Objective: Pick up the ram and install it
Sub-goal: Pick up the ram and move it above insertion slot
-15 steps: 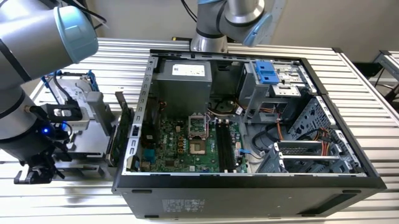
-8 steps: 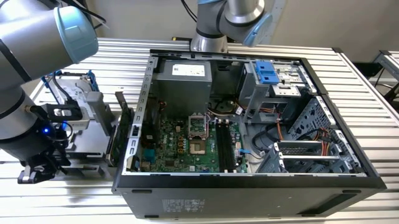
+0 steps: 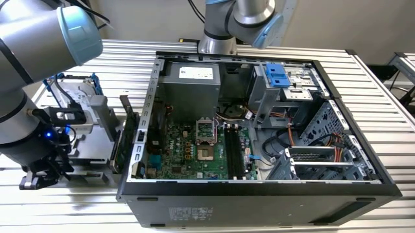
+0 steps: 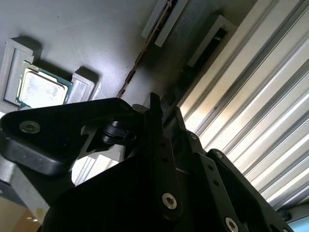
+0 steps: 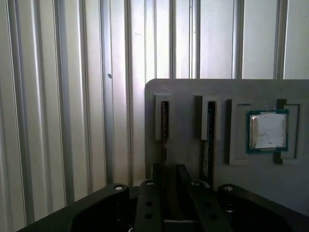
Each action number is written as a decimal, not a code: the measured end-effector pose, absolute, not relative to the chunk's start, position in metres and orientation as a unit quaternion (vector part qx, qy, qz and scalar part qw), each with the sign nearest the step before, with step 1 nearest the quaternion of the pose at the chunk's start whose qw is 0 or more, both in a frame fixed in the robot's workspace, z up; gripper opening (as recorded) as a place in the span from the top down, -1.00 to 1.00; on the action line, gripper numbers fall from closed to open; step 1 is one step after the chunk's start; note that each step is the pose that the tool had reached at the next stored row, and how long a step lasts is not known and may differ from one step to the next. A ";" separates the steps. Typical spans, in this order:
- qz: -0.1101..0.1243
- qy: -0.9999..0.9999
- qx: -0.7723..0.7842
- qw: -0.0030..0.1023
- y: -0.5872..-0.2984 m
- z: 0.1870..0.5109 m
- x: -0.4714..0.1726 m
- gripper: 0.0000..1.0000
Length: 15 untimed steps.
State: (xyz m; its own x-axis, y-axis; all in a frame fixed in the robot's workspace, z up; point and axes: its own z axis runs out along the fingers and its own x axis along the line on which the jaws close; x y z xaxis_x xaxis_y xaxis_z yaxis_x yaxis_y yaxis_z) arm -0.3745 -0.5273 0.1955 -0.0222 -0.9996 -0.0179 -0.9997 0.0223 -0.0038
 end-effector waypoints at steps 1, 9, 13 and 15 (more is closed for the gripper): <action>0.005 0.715 -0.699 0.008 -0.527 0.196 -0.375 -1.00; 0.005 0.715 -0.699 0.008 -0.526 0.195 -0.375 1.00; 0.005 0.715 -0.699 0.008 -0.525 0.195 -0.375 1.00; 0.005 0.715 -0.699 0.008 -0.524 0.195 -0.375 1.00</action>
State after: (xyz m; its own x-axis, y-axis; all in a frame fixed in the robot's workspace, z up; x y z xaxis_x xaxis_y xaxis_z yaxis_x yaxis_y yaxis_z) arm -0.3746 -0.5245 0.1955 -0.0223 -0.9996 -0.0179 -0.9997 0.0224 -0.0039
